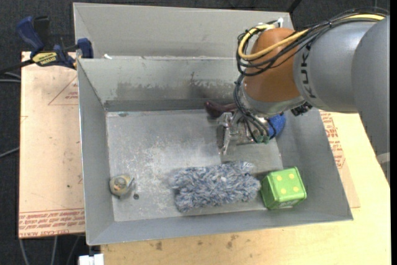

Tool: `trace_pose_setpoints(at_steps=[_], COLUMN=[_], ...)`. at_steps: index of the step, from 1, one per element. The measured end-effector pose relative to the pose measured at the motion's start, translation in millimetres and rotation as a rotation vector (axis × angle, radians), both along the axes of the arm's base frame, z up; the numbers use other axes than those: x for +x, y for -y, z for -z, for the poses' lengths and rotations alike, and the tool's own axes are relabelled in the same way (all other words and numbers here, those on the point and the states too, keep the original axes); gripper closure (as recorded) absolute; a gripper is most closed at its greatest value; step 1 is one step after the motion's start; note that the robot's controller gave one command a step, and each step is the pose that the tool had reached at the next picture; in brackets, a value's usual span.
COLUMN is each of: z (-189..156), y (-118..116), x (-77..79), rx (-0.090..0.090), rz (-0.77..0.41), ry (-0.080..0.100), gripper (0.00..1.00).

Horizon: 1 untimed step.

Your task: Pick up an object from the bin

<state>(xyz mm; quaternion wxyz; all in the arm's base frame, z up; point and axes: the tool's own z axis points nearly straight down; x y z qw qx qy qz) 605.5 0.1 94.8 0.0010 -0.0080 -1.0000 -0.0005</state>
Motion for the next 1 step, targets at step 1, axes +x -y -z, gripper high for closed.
trace_pose_setpoints(at_steps=[1], z=[-8.5], y=[-2.9], x=[7.3], rx=[0.000], rz=[-0.011], ry=[0.006], gripper=[1.00])
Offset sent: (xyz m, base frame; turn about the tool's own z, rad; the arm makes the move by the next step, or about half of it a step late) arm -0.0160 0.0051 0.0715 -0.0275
